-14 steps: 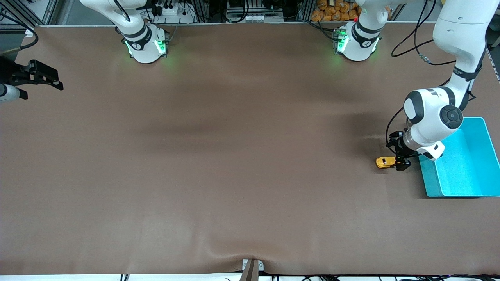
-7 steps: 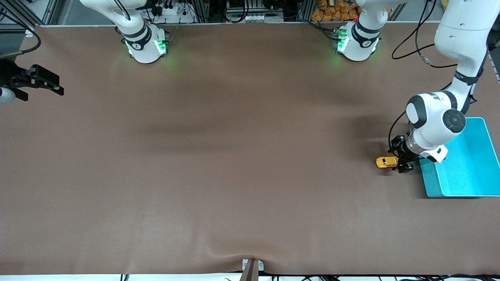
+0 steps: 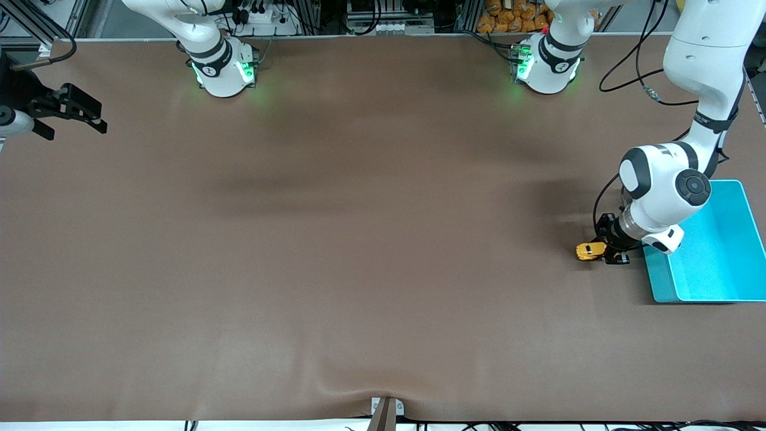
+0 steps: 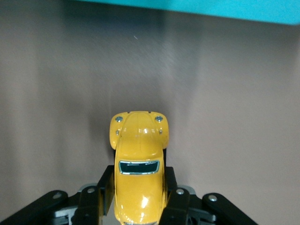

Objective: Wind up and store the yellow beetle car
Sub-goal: 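Lift the car with the left gripper and carry it over the bin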

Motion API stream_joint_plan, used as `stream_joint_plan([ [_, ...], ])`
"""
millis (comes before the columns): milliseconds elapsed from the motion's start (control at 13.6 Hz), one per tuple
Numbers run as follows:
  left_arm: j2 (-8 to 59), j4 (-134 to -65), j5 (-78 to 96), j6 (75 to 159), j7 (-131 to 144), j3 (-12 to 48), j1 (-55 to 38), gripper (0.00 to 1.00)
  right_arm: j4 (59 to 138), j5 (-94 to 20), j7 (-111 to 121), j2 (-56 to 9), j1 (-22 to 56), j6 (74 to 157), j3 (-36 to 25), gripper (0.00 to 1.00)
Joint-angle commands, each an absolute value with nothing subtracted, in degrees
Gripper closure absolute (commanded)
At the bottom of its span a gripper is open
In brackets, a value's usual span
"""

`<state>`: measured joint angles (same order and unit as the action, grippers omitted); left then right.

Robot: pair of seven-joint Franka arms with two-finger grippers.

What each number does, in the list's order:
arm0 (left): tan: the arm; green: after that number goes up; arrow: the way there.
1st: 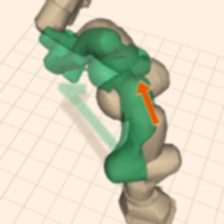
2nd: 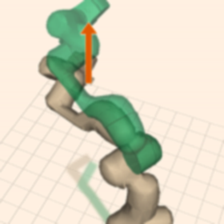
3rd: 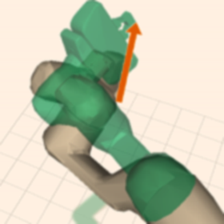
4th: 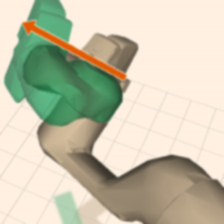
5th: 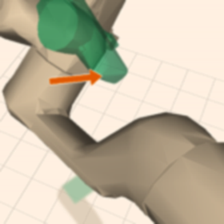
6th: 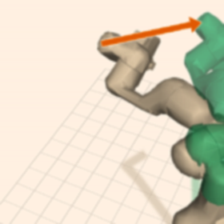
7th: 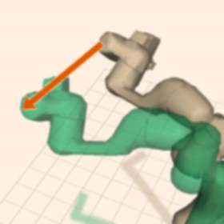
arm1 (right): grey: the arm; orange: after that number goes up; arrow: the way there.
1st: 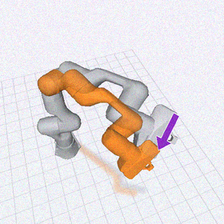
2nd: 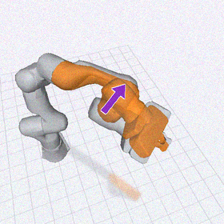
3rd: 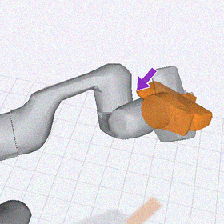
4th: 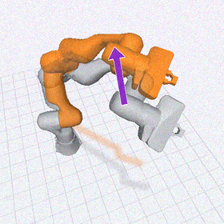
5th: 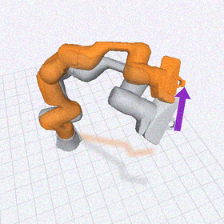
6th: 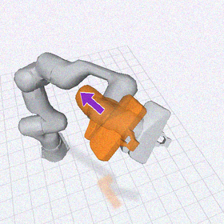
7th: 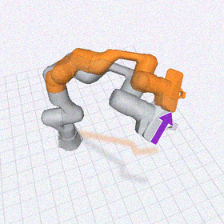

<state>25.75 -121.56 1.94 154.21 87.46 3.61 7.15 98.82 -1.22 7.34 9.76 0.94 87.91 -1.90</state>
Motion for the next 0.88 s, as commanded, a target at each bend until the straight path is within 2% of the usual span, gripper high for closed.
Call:
stream_joint_plan([
  [0,19.71,-122.26,2.02,151.01,88.42,4.3,4.58,1.0,100.37,-1.32,6.5,11.25,-0.08,88.42,-1.93,0.0],
  [442,8.89,-120.86,-4.31,138.37,76.68,5.54,4.83,1.0,100.02,-1.23,6.5,10.55,-0.18,88.59,-1.85,0.0],
  [811,7.56,-113.56,-4.31,125.26,53.14,5.27,10.44,1.0,99.93,-1.32,6.42,10.37,0.0,88.77,-1.85,0.0],
])
